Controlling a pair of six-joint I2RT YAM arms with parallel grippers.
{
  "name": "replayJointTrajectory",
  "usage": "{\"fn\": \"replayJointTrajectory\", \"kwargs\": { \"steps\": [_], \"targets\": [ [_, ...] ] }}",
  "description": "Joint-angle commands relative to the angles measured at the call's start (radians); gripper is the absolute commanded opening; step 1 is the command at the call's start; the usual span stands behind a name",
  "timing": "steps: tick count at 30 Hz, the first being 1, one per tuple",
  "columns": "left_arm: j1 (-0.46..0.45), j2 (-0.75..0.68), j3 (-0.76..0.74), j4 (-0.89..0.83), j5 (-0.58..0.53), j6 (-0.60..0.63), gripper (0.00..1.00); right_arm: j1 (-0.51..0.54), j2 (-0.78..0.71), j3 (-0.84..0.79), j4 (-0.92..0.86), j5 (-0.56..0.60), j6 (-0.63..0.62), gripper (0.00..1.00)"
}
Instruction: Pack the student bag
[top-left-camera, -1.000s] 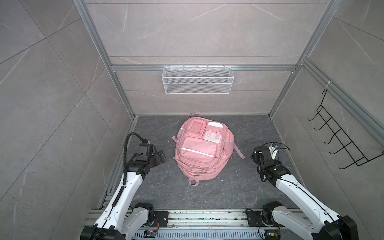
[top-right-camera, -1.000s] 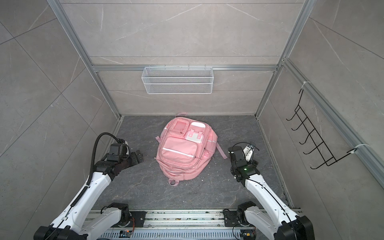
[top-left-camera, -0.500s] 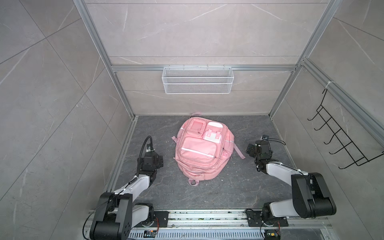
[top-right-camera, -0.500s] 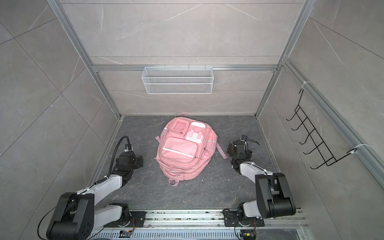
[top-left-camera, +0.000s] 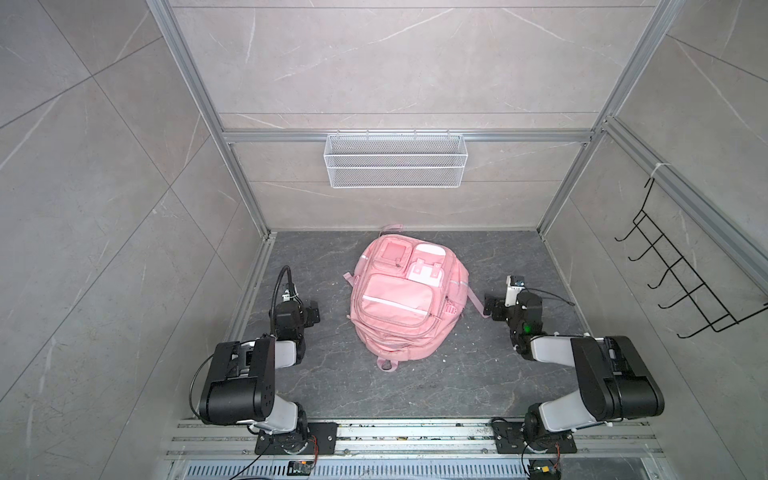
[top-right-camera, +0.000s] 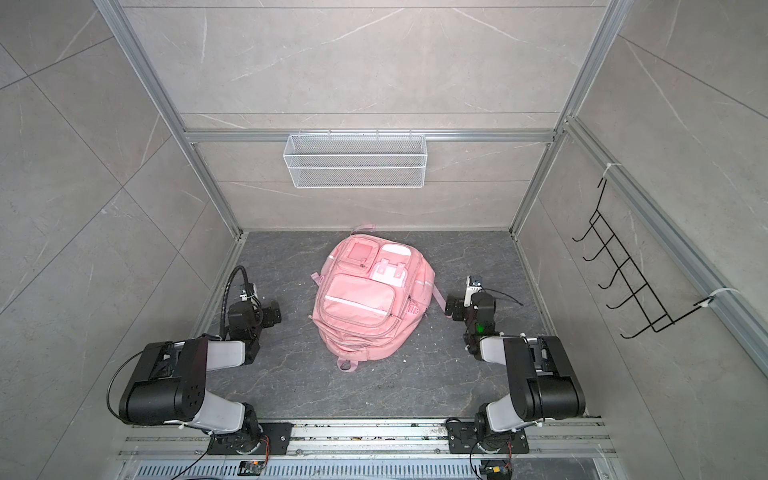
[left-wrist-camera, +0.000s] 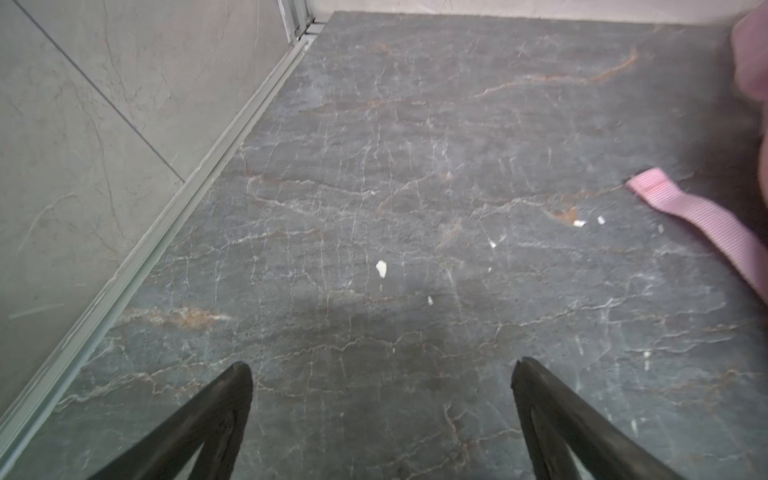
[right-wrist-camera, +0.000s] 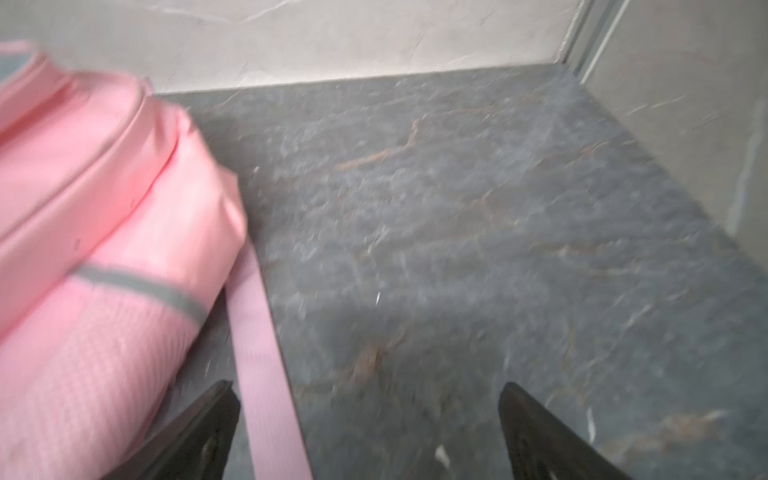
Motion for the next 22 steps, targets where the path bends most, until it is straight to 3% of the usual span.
{"fn": "replayJointTrajectory", "kwargs": {
  "steps": [1, 3, 22],
  "targets": [
    [-0.001, 0.000, 0.002, 0.090, 0.044, -0.015, 1.00, -0.006, 0.017, -0.019, 0.201, -0.029, -0.019, 1.00],
    [-0.002, 0.000, 0.001, 0.093, 0.043, -0.014, 1.00, -0.005, -0.002, -0.006, 0.128, -0.031, -0.025, 1.00],
    [-0.001, 0.001, 0.000, 0.094, 0.043, -0.014, 1.00, -0.005, 0.004, -0.014, 0.159, -0.033, -0.026, 1.00]
  ]
}}
